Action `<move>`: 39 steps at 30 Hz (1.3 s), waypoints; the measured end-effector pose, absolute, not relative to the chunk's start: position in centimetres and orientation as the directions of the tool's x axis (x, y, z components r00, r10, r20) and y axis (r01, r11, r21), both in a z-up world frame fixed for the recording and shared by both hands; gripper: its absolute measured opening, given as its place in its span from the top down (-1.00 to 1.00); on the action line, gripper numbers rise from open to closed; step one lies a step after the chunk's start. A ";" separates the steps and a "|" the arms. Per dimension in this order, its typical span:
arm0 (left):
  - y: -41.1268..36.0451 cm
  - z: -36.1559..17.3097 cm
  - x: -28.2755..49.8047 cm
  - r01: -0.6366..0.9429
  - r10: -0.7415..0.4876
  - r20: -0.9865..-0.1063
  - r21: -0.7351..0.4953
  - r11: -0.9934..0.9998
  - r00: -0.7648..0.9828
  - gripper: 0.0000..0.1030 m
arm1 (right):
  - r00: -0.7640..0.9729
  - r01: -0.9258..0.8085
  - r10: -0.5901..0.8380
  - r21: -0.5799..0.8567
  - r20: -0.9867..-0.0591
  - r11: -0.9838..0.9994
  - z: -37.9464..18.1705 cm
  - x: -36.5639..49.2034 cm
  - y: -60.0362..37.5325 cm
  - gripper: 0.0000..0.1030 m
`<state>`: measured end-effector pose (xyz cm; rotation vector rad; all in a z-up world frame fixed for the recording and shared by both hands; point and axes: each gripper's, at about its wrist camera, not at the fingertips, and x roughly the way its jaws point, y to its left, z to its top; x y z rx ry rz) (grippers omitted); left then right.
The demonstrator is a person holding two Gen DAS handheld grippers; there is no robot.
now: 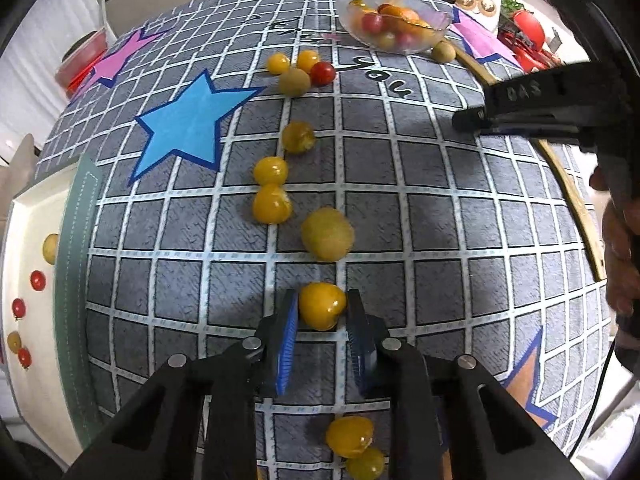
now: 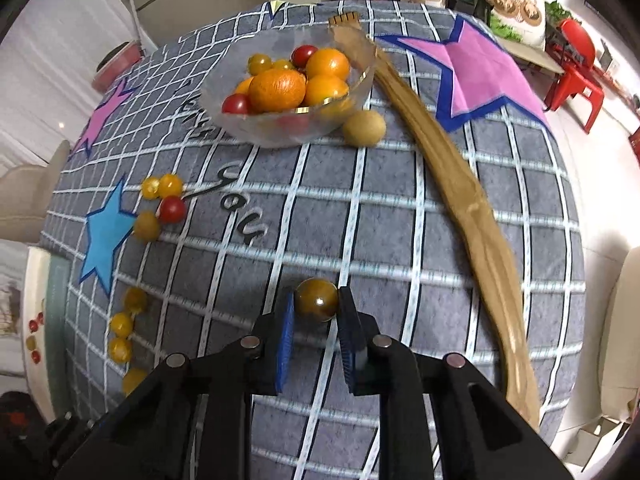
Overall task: Organize fruits
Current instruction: 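Grasp a brown tomato with the right tool while the left grasps a yellow tomato, then carry both tomatoes over the white tray and open both tools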
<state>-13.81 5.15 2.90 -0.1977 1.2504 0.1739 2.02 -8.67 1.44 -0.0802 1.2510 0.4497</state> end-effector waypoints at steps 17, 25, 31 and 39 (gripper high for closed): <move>10.4 6.4 -17.2 -0.261 -0.057 -0.920 -0.170 0.950 0.389 0.52 | 0.173 -0.384 0.357 0.271 -0.918 0.883 3.8 -5.3 -8.1 0.56; 16.2 7.4 -21.4 -0.319 -0.015 -0.912 -0.159 0.934 0.410 0.52 | 0.151 -0.454 0.390 0.287 -0.908 0.844 5.7 -9.4 -1.3 0.56; 22.0 7.3 -26.0 -0.411 0.051 -0.918 -0.126 0.903 0.393 0.52 | 0.105 -0.540 0.420 0.303 -0.901 0.785 6.5 -12.7 6.1 0.56; 28.7 5.4 -30.9 -0.516 0.134 -0.934 -0.061 0.854 0.332 0.52 | 0.030 -0.644 0.434 0.314 -0.901 0.698 5.6 -17.0 15.4 0.56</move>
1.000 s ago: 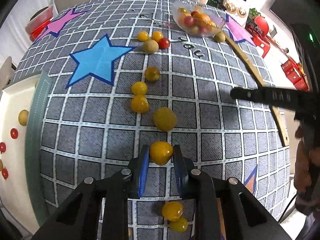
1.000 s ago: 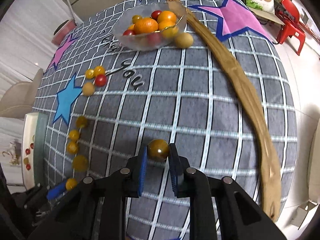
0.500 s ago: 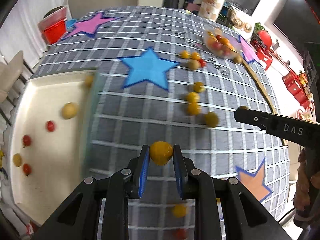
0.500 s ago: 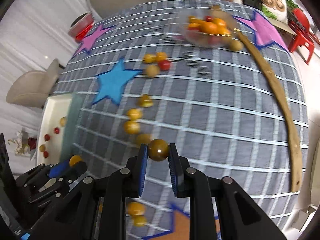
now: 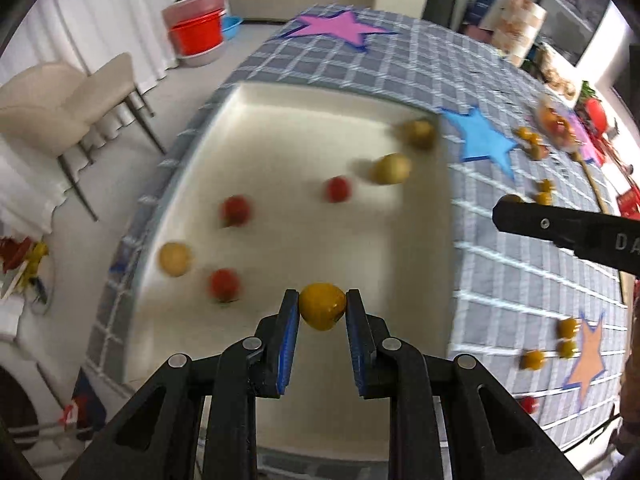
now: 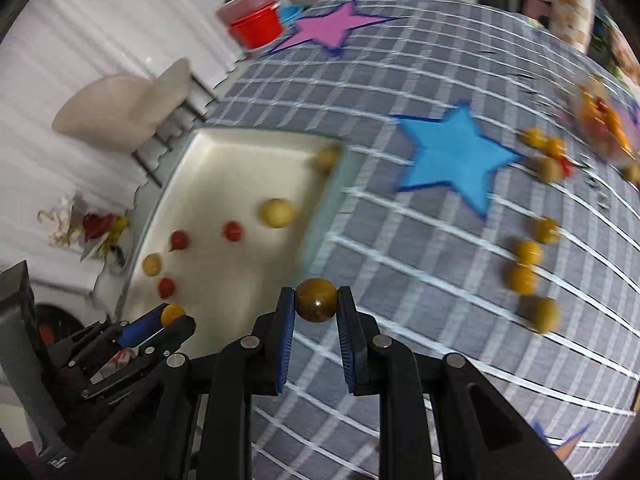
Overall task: Organize fruits
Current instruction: 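Carry both tomatoes over the white tray and open both tools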
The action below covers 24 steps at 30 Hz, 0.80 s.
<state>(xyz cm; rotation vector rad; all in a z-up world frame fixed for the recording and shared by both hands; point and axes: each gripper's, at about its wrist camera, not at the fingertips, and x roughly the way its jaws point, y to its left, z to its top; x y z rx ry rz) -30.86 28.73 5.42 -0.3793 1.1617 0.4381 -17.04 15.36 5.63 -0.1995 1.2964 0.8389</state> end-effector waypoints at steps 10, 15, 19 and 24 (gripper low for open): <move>31.8 2.5 -33.2 -0.567 0.141 -0.952 -0.040 0.823 0.271 0.52 | -0.034 -0.691 0.375 0.293 -0.926 0.661 2.2 -19.7 22.1 0.56; 31.7 2.2 -33.2 -0.566 0.141 -0.953 -0.038 0.823 0.269 0.52 | -0.011 -0.712 0.329 0.239 -0.944 0.660 1.1 -19.7 23.4 0.56; 31.6 2.1 -32.8 -0.564 0.150 -0.953 -0.025 0.826 0.263 0.51 | -0.004 -0.712 0.310 0.221 -0.951 0.667 0.5 -19.8 23.6 0.56; 31.0 2.3 -32.6 -0.550 0.175 -0.952 0.007 0.835 0.253 0.33 | -0.002 -0.718 0.310 0.216 -0.951 0.661 0.5 -19.9 24.0 0.52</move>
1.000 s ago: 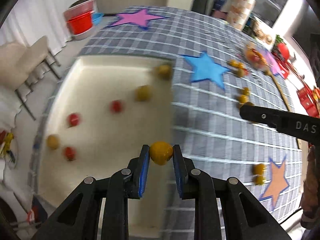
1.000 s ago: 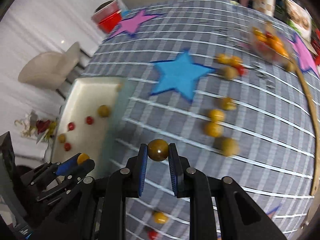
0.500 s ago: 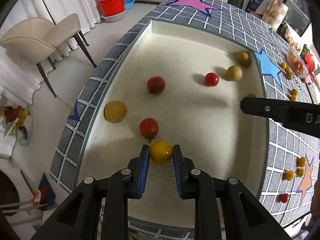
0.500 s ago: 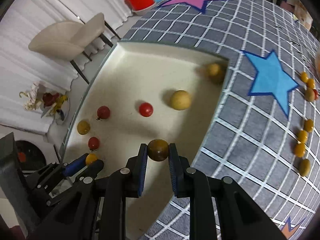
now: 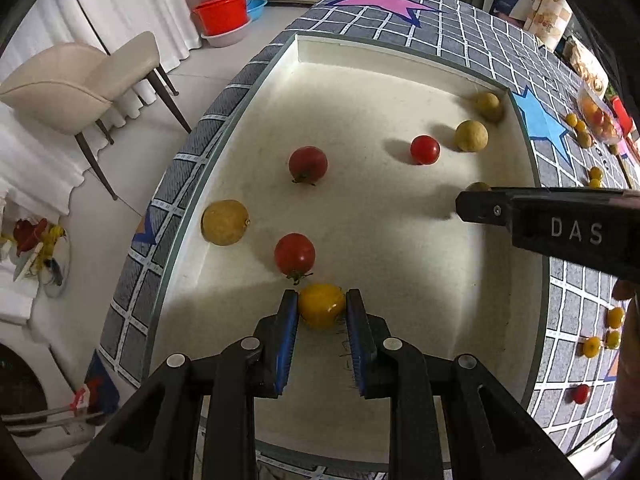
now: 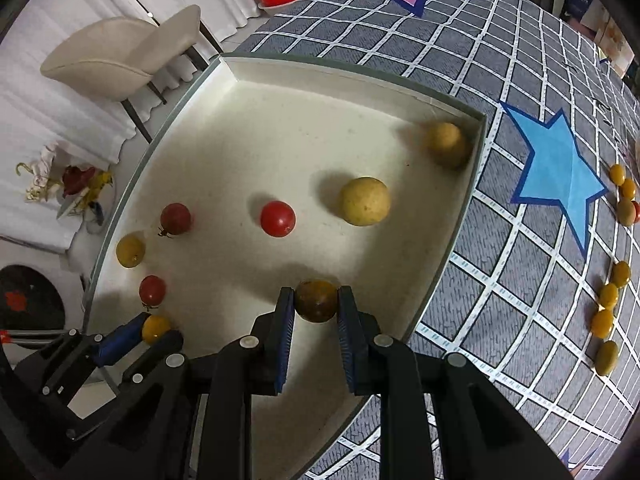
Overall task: Organize fruits
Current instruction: 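Carry both tomatoes over the white tray and open both tools, then grasp a yellow-green fruit with the right tool while the left grasps a yellow tomato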
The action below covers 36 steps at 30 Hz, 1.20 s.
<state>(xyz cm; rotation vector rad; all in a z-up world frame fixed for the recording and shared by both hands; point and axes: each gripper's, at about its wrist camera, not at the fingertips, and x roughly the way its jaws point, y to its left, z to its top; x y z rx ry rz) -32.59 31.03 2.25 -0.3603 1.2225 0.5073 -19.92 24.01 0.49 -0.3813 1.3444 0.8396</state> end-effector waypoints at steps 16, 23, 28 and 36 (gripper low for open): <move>28.6 4.2 -32.2 -0.495 0.207 -0.941 0.049 0.867 0.269 -0.57 | -0.021 -0.666 0.456 0.353 -0.890 0.657 4.7 -18.2 20.8 -0.58; 25.7 5.7 -30.9 -0.425 0.192 -0.932 0.047 0.904 0.306 -0.57 | 0.038 -0.593 0.436 0.331 -0.899 0.734 6.0 -15.9 14.6 -0.58; 22.3 6.8 -29.6 -0.359 0.155 -0.927 0.024 0.933 0.341 -0.57 | 0.078 -0.528 0.393 0.296 -0.916 0.796 5.6 -14.7 9.1 -0.58; 16.7 7.2 -27.3 -0.240 0.065 -0.932 -0.024 0.971 0.357 -0.57 | 0.111 -0.428 0.298 0.225 -0.948 0.875 4.2 -12.7 1.4 -0.58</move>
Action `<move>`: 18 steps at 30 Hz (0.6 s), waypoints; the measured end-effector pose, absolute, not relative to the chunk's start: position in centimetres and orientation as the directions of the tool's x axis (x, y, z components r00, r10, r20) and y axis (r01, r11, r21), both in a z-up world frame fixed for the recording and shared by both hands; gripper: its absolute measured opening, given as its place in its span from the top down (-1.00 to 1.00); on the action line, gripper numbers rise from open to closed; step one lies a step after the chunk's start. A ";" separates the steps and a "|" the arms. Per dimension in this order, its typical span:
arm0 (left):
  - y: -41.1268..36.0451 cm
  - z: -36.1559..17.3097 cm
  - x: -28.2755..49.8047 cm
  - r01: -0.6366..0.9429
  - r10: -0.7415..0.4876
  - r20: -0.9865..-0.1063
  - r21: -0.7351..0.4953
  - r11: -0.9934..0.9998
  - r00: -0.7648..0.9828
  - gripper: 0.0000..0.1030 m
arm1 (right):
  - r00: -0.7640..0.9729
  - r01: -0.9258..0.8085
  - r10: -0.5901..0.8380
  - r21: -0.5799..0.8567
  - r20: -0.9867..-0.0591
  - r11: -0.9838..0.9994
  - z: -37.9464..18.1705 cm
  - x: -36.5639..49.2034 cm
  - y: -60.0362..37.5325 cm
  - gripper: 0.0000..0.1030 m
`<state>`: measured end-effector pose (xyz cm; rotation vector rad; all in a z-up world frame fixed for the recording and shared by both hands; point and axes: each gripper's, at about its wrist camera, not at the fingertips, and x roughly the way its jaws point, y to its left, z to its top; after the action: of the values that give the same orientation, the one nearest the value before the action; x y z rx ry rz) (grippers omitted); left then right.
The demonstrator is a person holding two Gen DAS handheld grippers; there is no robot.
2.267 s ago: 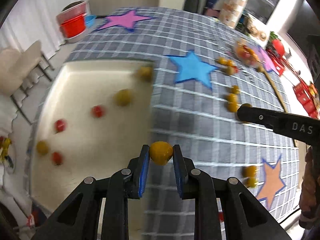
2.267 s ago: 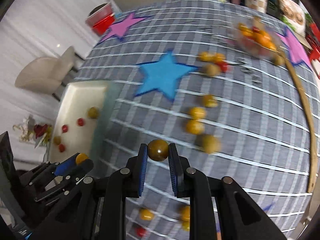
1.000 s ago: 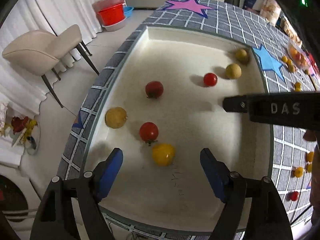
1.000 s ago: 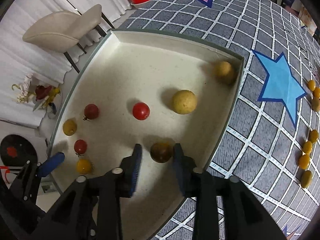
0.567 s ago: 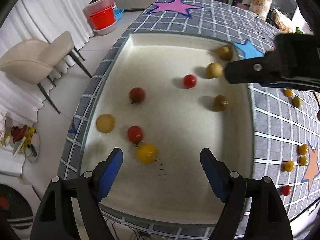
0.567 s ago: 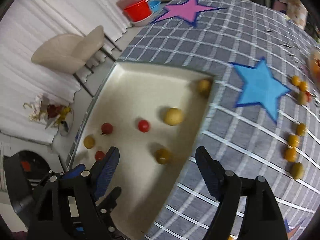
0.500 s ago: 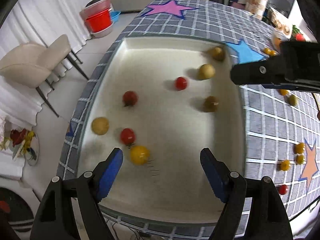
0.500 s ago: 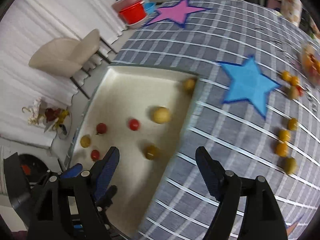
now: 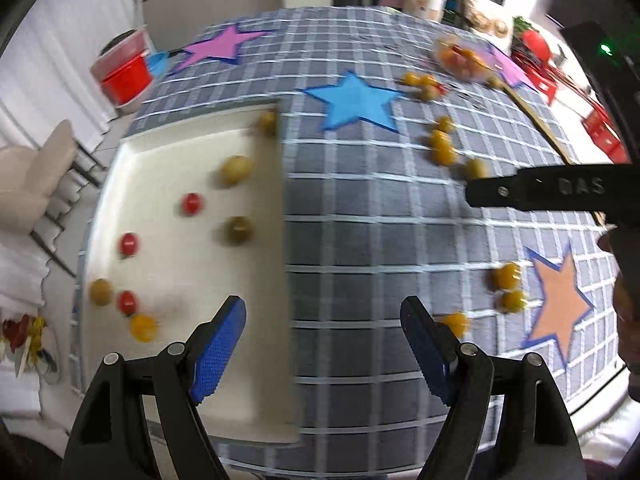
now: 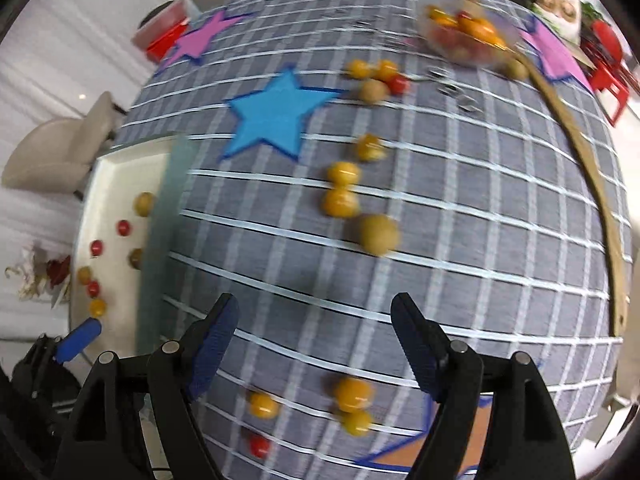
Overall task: Organize fruits
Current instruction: 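Grasp a yellow-green fruit with the right tool while the left grasps a yellow tomato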
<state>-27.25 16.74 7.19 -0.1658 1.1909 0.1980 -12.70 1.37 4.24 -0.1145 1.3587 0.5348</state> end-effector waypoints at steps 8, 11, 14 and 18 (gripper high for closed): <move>11.6 5.3 -26.2 -0.174 0.001 -0.946 -0.059 0.983 0.325 -0.57 | 0.119 -0.425 0.255 0.183 -0.960 0.887 3.2 -11.8 -2.0 -0.58; 10.8 4.4 -25.6 -0.180 -0.002 -0.950 -0.061 0.982 0.312 -0.57 | 0.111 -0.435 0.258 0.186 -0.960 0.881 2.7 -11.6 -2.5 -0.58; 10.2 3.5 -25.2 -0.180 0.003 -0.955 -0.053 0.982 0.296 -0.56 | 0.103 -0.442 0.263 0.193 -0.959 0.876 2.2 -11.4 -2.3 -0.58; 9.7 2.7 -24.9 -0.179 0.012 -0.960 -0.039 0.983 0.280 -0.56 | 0.109 -0.464 0.266 0.187 -0.958 0.866 1.8 -11.1 -1.7 -0.58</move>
<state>-24.94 9.66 2.71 -0.1496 1.2824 0.1287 -11.13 -1.71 1.81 -0.1753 1.3599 0.5408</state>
